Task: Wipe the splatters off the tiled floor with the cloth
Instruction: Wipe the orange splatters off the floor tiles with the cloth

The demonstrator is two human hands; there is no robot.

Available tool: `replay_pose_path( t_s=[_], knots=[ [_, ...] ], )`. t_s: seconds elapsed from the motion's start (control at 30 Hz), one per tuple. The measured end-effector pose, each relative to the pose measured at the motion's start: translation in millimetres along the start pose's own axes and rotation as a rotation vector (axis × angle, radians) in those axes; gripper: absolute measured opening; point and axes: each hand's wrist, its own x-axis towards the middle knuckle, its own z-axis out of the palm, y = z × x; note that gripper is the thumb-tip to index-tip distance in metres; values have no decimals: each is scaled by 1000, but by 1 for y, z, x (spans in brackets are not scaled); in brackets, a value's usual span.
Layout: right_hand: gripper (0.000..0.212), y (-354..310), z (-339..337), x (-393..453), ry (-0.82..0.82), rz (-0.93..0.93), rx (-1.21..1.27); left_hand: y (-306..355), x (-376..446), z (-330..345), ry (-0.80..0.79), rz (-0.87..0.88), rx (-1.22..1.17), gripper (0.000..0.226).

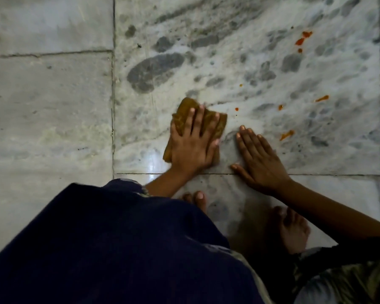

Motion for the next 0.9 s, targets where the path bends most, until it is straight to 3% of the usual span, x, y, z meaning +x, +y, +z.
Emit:
replay_pose_path(
  t_s=[0.13, 0.27, 0.43, 0.57, 0.77, 0.9],
  knots=[
    [72, 0, -1, -1, 3, 5, 4, -43, 17, -8, 29, -152, -8, 59],
    [72, 2, 0, -1, 2, 2, 36, -40, -34, -1, 58, -243, 37, 60],
    [72, 2, -1, -1, 14, -23, 31, 12, -14, 2, 8, -57, 29, 59],
    [72, 10, -6, 1, 26, -33, 24, -3, 50, -11, -40, 29, 23, 57],
    [77, 30, -15, 8, 24, -27, 28, -51, 45, -12, 70, -318, -35, 58],
    [78, 30, -8, 7, 12, -29, 36, 0, -10, 2, 67, -296, -7, 59]
  ],
)
